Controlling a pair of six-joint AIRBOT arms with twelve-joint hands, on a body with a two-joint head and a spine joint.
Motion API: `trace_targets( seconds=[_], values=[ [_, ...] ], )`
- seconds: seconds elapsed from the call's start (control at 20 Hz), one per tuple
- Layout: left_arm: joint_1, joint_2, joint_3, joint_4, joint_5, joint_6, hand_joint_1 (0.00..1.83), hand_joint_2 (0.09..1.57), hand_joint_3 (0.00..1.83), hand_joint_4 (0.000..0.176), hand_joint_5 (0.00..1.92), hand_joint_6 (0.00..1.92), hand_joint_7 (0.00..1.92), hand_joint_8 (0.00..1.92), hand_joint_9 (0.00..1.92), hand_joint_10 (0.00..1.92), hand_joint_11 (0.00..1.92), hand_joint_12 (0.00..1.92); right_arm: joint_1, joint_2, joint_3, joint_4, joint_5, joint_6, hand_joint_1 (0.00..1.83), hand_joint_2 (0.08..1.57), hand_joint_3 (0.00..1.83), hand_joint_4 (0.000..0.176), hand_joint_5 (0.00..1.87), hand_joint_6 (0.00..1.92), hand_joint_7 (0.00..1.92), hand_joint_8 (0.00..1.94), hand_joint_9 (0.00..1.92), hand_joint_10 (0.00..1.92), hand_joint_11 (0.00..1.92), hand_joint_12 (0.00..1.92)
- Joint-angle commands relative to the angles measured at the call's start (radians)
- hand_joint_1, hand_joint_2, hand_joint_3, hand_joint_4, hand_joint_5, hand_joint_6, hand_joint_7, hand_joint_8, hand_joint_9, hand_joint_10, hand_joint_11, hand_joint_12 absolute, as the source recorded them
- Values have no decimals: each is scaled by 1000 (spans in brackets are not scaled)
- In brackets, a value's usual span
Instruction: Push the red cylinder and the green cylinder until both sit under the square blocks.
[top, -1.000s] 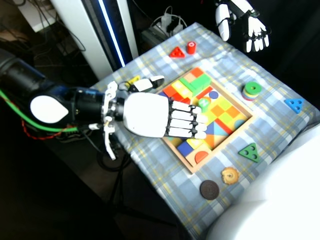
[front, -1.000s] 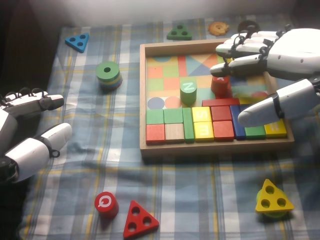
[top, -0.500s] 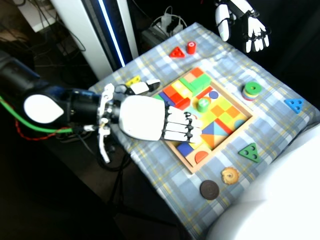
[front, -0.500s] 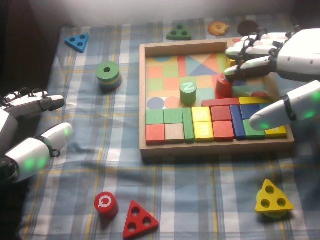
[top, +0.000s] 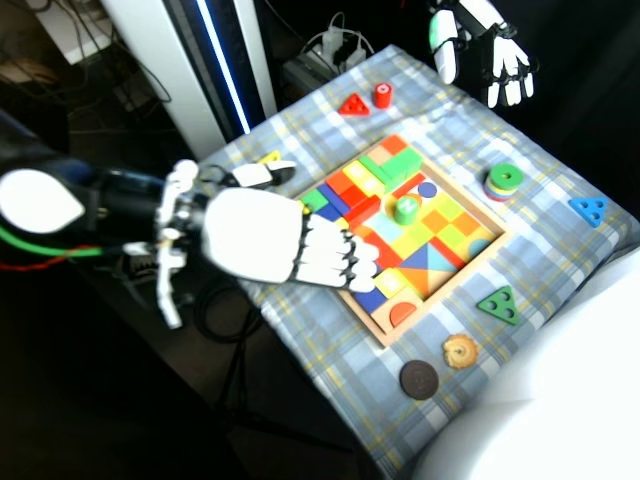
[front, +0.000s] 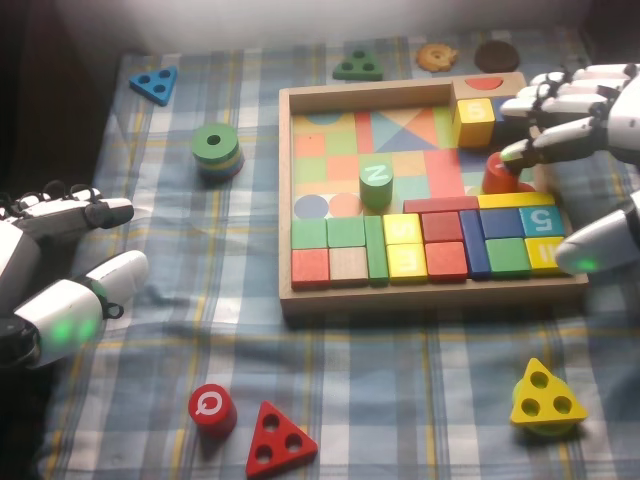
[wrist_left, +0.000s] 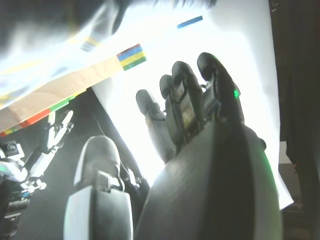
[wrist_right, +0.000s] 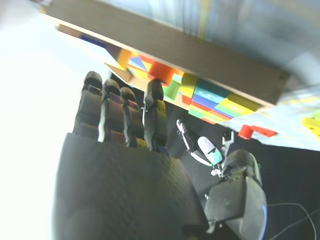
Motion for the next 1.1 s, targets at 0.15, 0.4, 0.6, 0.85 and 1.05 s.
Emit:
trace_targets(
  seconds=[0.15, 0.4, 0.6, 0.85, 1.05],
  values=[
    [-9, 0, 4, 36, -110, -9, 491, 1219, 3, 36, 632, 0, 416, 0, 308, 0, 0, 128, 5, 16, -17, 31, 64, 4, 0, 774, 0, 57, 294, 0, 0, 0, 0, 0, 0, 0],
    [-10, 1, 6, 40, -101, -9, 471, 1231, 2, 39, 608, 1, 432, 0, 316, 1, 0, 164, 0, 30, -25, 31, 59, 4, 0, 794, 0, 46, 309, 6, 0, 0, 0, 0, 0, 0],
    [-10, 0, 5, 39, -103, -9, 422, 1237, 2, 54, 595, 1, 418, 1, 306, 1, 0, 133, -11, 46, -40, 34, 54, 4, 0, 800, 3, 53, 314, 6, 0, 0, 0, 0, 0, 0],
    [-10, 0, 5, 38, -103, -10, 464, 1224, 0, 54, 600, 2, 445, 2, 343, 8, 0, 321, -29, 49, -44, 39, 46, 4, 0, 801, 2, 56, 310, 2, 0, 0, 0, 0, 0, 0],
    [-10, 0, 5, 36, -102, -10, 481, 1220, 0, 36, 625, 1, 434, 1, 327, 0, 0, 185, -35, 72, -57, 44, 39, 4, 0, 778, 0, 69, 314, 1, 0, 0, 0, 0, 0, 0]
  ],
)
